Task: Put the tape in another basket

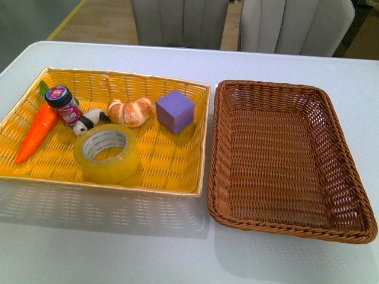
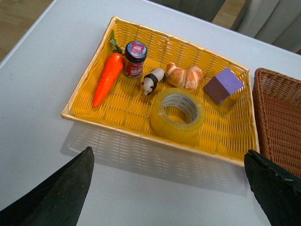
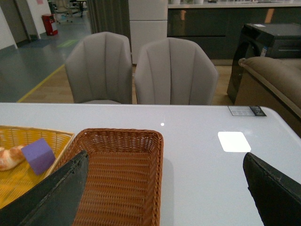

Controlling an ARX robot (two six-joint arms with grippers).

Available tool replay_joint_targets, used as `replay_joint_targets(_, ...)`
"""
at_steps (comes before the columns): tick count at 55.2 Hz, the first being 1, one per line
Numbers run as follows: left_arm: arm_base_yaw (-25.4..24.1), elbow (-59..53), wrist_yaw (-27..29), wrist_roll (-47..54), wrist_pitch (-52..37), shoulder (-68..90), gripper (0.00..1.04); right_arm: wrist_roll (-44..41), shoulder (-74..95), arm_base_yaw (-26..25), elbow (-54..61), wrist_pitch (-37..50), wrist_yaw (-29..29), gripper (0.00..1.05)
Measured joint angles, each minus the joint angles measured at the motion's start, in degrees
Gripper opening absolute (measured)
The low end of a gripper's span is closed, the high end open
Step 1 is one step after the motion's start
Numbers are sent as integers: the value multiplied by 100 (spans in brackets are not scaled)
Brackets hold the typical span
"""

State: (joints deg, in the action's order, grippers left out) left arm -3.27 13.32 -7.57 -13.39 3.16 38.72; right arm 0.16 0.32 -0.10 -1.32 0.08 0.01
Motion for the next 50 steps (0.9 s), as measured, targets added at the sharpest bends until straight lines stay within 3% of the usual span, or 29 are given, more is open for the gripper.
replay_joint_targets(10,55,632,190,63,-1950,2868,96,-2,0,0,0,0,0,96)
replay_joint_targets(19,289,1196,348,168,-2667,4787,96,0,0,0,0,0,0,96)
replay_joint_targets(50,743,3388,529,354,-2710,8126,96,-2,0,0,0,0,0,96)
